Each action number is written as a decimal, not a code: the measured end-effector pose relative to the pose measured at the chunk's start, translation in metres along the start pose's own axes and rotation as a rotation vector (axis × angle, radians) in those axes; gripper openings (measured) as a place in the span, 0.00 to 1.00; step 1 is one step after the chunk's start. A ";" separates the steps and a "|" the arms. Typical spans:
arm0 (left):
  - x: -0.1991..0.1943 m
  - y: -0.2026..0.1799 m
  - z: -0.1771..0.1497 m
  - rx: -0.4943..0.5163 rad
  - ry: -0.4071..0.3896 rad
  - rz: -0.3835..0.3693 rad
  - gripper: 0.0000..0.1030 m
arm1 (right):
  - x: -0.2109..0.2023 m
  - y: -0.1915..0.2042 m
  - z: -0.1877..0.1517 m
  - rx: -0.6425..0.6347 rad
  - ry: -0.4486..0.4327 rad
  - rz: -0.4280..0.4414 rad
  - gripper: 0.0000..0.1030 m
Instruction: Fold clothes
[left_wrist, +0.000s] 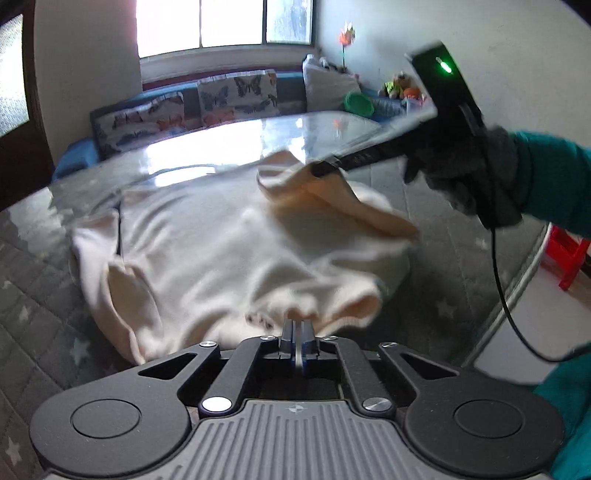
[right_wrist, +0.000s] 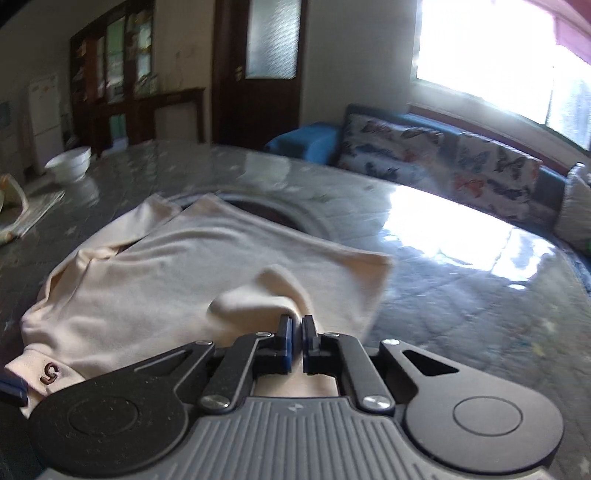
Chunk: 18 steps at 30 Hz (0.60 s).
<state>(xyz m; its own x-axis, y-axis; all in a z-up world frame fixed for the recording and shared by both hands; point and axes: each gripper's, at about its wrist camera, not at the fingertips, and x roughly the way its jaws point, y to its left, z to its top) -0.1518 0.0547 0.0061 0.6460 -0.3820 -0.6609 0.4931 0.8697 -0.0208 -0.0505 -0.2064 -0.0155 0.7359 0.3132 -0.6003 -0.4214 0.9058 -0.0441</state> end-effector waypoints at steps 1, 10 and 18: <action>0.000 -0.001 0.004 0.000 -0.014 0.000 0.06 | -0.006 -0.004 -0.001 0.012 -0.012 -0.013 0.04; 0.039 -0.019 0.019 0.011 -0.002 -0.075 0.13 | -0.070 -0.047 -0.027 0.159 -0.113 -0.173 0.04; 0.047 -0.032 0.009 0.069 0.053 -0.151 0.13 | -0.107 -0.094 -0.100 0.329 0.055 -0.368 0.10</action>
